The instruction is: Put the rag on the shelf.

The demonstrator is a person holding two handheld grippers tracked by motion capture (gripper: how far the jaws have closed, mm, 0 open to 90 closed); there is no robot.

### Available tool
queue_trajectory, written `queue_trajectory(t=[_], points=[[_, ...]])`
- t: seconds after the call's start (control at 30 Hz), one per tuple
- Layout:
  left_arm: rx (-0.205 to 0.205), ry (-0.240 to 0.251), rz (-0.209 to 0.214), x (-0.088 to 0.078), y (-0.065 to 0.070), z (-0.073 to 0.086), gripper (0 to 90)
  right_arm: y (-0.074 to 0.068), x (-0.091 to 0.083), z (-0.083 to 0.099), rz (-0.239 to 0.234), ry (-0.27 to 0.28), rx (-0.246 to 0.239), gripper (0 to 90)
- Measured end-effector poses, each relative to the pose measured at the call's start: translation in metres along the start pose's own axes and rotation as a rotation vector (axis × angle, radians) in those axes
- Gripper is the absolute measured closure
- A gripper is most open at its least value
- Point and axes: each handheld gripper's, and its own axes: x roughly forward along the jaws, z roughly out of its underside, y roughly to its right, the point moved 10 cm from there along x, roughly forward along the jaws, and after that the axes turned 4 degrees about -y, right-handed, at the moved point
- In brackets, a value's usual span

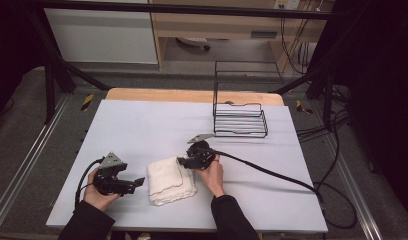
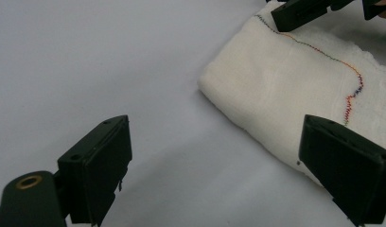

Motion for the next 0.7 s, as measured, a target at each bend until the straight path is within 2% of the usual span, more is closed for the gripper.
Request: queue_trajectory(t=[0.07, 0.1, 0.13, 0.2, 0.3, 0.53, 0.7], points=[[0.001, 0.003, -0.001, -0.0003, -0.0003, -0.0004, 10.9, -0.0026, 0.0005, 0.0008, -0.016, -0.003, 0.003, 62.6], [-0.001, 0.004, 0.000, -0.0003, -0.0003, -0.0007, 11.1, -0.0043, 0.0010, 0.0016, -0.036, -0.011, 0.030, 68.1], [-0.001, 0.005, -0.001, -0.0003, -0.0003, -0.0008, 11.1, -0.0043, 0.0010, 0.0016, -0.036, -0.011, 0.030, 68.1], [-0.001, 0.005, -0.001, -0.0004, -0.0002, -0.0008, 11.2, -0.0059, 0.0012, 0.0019, -0.053, -0.018, 0.053, 73.8], [0.001, 0.008, -0.003, -0.0006, -0.0003, -0.0010, 11.2, -0.0079, 0.0004, 0.0020, -0.059, -0.013, 0.054, 82.3], [0.003, 0.013, -0.002, -0.0012, -0.0001, -0.0014, 11.5, -0.0083, -0.0014, 0.0014, -0.047, -0.004, 0.064, 83.9], [0.006, 0.017, -0.005, -0.0021, 0.0000, -0.0019, 11.7, -0.0072, -0.0088, -0.0021, -0.024, 0.011, 0.058, 84.3]])
